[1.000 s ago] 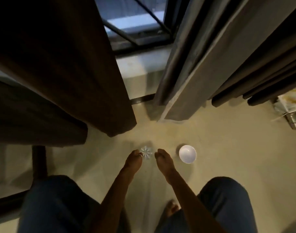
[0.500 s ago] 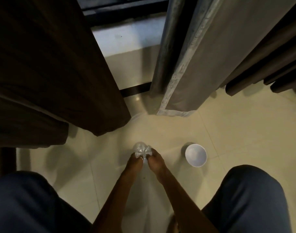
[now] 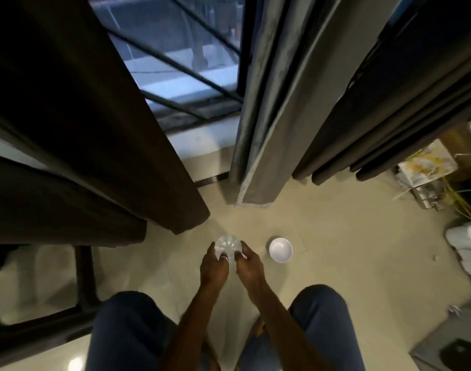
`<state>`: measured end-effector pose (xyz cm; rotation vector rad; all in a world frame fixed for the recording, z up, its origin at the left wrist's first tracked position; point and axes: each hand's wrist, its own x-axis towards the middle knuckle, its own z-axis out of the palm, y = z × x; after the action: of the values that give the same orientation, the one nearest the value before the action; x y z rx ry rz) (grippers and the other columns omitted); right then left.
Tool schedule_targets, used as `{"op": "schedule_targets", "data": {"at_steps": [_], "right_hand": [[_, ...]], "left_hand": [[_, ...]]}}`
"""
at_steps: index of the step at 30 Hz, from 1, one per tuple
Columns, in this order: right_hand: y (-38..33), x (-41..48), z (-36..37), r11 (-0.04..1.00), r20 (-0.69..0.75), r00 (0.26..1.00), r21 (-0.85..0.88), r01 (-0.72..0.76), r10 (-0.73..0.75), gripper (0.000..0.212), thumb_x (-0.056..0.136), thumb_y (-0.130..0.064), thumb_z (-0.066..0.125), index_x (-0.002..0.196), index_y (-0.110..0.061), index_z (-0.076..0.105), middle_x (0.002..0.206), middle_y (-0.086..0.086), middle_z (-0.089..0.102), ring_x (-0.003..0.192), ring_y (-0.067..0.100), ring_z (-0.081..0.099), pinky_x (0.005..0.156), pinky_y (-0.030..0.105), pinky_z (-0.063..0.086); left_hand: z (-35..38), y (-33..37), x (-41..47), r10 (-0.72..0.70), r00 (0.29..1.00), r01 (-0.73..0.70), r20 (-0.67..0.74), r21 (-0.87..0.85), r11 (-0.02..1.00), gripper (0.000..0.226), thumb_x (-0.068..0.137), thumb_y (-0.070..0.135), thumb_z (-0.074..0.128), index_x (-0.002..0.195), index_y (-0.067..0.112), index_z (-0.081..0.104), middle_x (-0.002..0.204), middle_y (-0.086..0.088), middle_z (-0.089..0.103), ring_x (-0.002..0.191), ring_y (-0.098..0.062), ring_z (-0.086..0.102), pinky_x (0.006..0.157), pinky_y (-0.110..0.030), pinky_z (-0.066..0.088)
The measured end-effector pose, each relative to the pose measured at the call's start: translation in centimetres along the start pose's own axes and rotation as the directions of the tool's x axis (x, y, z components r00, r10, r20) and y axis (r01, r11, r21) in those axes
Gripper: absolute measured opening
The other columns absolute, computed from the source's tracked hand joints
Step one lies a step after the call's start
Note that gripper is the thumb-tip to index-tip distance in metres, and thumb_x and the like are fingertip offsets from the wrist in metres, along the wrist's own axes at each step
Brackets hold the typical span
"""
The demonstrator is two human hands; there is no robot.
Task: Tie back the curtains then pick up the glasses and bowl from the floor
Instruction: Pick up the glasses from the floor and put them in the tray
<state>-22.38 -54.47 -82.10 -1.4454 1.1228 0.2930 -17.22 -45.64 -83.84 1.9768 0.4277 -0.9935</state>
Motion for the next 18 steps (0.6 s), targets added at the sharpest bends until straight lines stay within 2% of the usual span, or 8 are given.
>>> {"op": "schedule_targets", "data": {"at_steps": [2, 5, 7, 10, 14, 16, 18], "right_hand": [[-2.7, -4.0, -1.2, 0.999, -0.015, 1.0, 0.03, 0.026, -0.025, 0.029, 0.1, -0.029, 0.053, 0.125, -0.028, 0.067, 0.117, -0.004, 0.073, 0.106, 0.017, 0.069, 0.1, 0.038, 0.054], [-7.1, -10.1, -3.0, 0.995, -0.079, 0.994, 0.066, 0.081, -0.075, 0.032, 0.094, -0.037, 0.049, 0.116, -0.029, 0.07, 0.111, -0.005, 0.074, 0.102, 0.015, 0.069, 0.099, 0.04, 0.054], [-10.3, -14.3, -4.3, 0.985, -0.103, 0.99, 0.131, 0.111, -0.098, 0.02, 0.1, -0.027, 0.05, 0.103, -0.029, 0.07, 0.098, -0.007, 0.075, 0.09, 0.012, 0.07, 0.09, 0.033, 0.057], [-14.0, -19.6, -5.8, 0.971, -0.147, 0.981, 0.182, 0.154, -0.128, 0.025, 0.102, -0.016, 0.052, 0.094, -0.032, 0.07, 0.092, -0.005, 0.076, 0.088, 0.017, 0.072, 0.084, 0.034, 0.058], [-15.8, -24.4, -7.0, 0.965, -0.15, 0.977, 0.188, 0.18, -0.153, 0.014, 0.098, -0.014, 0.058, 0.101, -0.018, 0.072, 0.096, 0.01, 0.075, 0.094, 0.031, 0.072, 0.087, 0.044, 0.059], [-15.2, -25.2, -7.2, 0.956, -0.134, 0.98, 0.231, 0.179, -0.151, 0.018, 0.096, -0.018, 0.06, 0.109, -0.013, 0.071, 0.104, 0.017, 0.072, 0.101, 0.037, 0.068, 0.095, 0.049, 0.055], [-16.5, -27.7, -7.6, 0.955, -0.122, 0.978, 0.225, 0.195, -0.17, 0.019, 0.098, -0.016, 0.059, 0.113, -0.013, 0.07, 0.106, 0.01, 0.074, 0.103, 0.03, 0.069, 0.1, 0.048, 0.054]], "left_hand": [[-1.6, 3.0, -4.5, 0.044, 0.999, -0.043, -0.024, 0.03, 0.999, 0.049, 0.094, 0.019, 0.058, 0.142, 0.024, 0.049, 0.134, -0.007, 0.06, 0.116, -0.03, 0.063, 0.097, -0.049, 0.054], [-4.1, 7.5, -11.4, 0.113, 0.993, -0.113, -0.02, 0.0, 0.994, 0.046, 0.091, 0.014, 0.061, 0.136, 0.023, 0.056, 0.128, -0.004, 0.065, 0.11, -0.026, 0.065, 0.096, -0.046, 0.055], [-5.7, 10.2, -15.8, 0.143, 0.99, -0.143, -0.006, -0.022, 0.989, 0.041, 0.092, 0.019, 0.063, 0.133, 0.023, 0.058, 0.126, -0.002, 0.065, 0.111, -0.025, 0.065, 0.096, -0.045, 0.055], [-7.7, 13.3, -21.5, 0.143, 0.99, -0.142, 0.012, -0.025, 0.99, 0.038, 0.094, 0.02, 0.063, 0.131, 0.021, 0.058, 0.127, -0.005, 0.064, 0.112, -0.027, 0.064, 0.097, -0.046, 0.054], [-9.8, 16.7, -27.3, 0.139, 0.99, -0.141, 0.024, 0.062, 0.988, 0.038, 0.095, 0.024, 0.062, 0.132, 0.017, 0.057, 0.131, -0.006, 0.062, 0.115, -0.029, 0.063, 0.1, -0.041, 0.053], [-10.7, 17.9, -29.8, 0.136, 0.991, -0.133, -0.016, 0.148, 0.98, 0.039, 0.096, 0.031, 0.061, 0.133, 0.021, 0.057, 0.134, -0.003, 0.061, 0.117, -0.023, 0.062, 0.102, -0.026, 0.048], [-11.6, 18.8, -32.2, 0.174, 0.983, -0.158, -0.054, 0.224, 0.962, 0.039, 0.096, 0.037, 0.058, 0.134, 0.026, 0.057, 0.136, 0.002, 0.061, 0.12, -0.019, 0.06, 0.095, -0.018, 0.041]]}}
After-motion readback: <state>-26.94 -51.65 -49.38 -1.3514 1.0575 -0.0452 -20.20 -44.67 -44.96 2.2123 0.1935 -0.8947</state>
